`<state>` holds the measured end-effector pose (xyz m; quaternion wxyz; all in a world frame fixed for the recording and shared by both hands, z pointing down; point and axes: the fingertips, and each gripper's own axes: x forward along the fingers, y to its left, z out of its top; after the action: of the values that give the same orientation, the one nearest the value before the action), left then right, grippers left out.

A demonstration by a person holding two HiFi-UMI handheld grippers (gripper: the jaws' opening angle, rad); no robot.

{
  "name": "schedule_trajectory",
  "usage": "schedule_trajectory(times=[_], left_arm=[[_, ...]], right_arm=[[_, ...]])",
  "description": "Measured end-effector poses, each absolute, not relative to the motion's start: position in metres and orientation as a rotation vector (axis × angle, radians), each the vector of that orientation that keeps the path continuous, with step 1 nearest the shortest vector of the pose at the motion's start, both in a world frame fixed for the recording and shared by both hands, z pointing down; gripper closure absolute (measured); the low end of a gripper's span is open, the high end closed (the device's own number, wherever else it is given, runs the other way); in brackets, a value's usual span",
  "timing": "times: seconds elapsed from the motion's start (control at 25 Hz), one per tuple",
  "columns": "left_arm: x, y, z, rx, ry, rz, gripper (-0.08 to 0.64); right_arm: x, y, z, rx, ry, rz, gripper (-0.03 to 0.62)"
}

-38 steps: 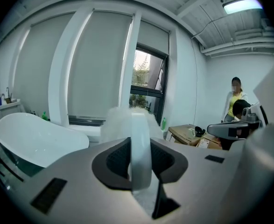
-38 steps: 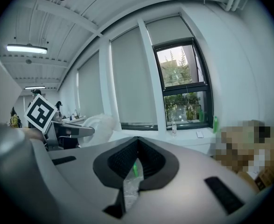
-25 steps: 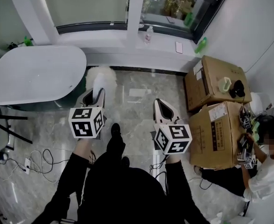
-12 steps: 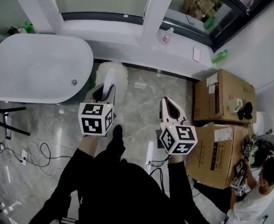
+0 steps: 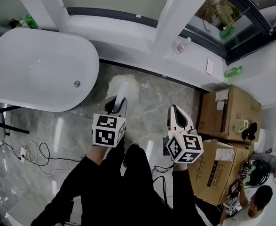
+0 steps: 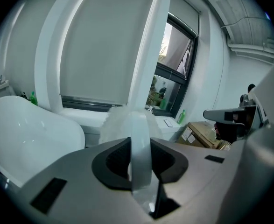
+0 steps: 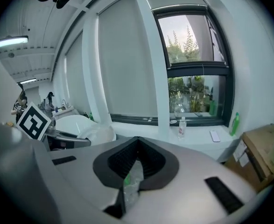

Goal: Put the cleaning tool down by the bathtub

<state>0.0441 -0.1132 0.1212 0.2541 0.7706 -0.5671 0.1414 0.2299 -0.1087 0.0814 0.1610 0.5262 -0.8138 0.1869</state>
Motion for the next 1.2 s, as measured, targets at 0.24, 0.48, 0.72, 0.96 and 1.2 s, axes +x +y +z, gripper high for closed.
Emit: schedule_trajectory(times=[0.24, 0.48, 0.72, 0.96, 1.2], left_arm=[[0.04, -0.121, 0.17, 1.98, -1.552, 0.406, 0.466], [0.025, -0.124, 0.223, 1.802, -1.647, 0.422, 0.466], [0.002, -0.107, 0.285, 1.627, -1.738, 0.433, 0.466], [-0.032, -0.086, 0.356, 1.448, -1.829, 0.388, 0.466], [-0.059, -0.067, 0.429, 1.315, -1.882, 0.349, 0.466]], right_arm=[[0.224, -0.143, 0.108, 1.41, -2.332, 0.54, 0.592], [0.205, -0.171, 0.149, 1.238, -2.347, 0.6, 0.592], [0.178, -0.187, 0.205, 1.031, -2.384, 0.604, 0.592], [0.145, -0.197, 0.274, 0.868, -2.391, 0.593, 0.592], [0.118, -0.198, 0.344, 0.735, -2.399, 0.555, 0.592]])
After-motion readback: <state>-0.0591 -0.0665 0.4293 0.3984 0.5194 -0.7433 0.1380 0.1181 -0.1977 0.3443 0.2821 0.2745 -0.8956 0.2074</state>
